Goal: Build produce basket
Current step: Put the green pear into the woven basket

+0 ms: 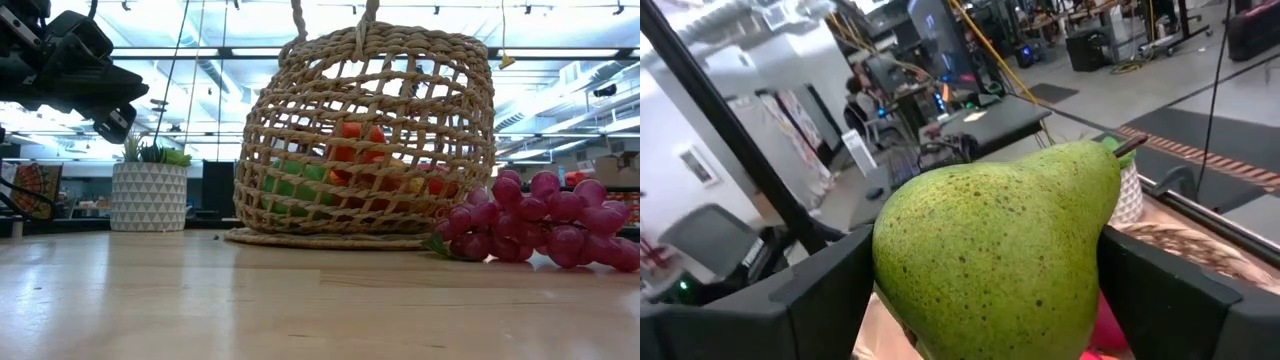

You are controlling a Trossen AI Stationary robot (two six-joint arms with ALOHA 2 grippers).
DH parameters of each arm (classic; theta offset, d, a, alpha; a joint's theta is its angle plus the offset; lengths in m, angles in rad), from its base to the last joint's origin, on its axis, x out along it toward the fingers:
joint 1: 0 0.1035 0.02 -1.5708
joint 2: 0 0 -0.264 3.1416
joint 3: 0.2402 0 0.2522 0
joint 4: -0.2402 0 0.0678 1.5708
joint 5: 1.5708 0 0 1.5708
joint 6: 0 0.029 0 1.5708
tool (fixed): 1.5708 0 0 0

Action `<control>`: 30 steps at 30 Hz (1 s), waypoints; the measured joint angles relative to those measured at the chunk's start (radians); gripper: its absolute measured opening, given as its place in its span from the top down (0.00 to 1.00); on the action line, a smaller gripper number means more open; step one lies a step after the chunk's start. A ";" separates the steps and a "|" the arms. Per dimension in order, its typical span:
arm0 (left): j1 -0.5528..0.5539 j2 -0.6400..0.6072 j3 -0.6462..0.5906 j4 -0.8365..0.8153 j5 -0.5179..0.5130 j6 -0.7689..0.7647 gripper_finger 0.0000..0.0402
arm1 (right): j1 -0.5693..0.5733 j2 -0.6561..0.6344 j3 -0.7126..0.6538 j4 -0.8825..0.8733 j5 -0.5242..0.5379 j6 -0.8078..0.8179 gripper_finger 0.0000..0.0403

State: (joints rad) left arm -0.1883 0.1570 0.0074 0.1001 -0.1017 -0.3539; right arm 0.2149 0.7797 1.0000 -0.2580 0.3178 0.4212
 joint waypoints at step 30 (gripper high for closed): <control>0.000 0.000 0.000 0.000 0.000 0.000 0.85 | -0.088 0.284 0.224 -0.371 -0.058 -0.100 0.11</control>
State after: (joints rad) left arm -0.1886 0.1570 0.0074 0.1001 -0.1019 -0.3541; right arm 0.1265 1.0636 1.2244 -0.6287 0.2602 0.3214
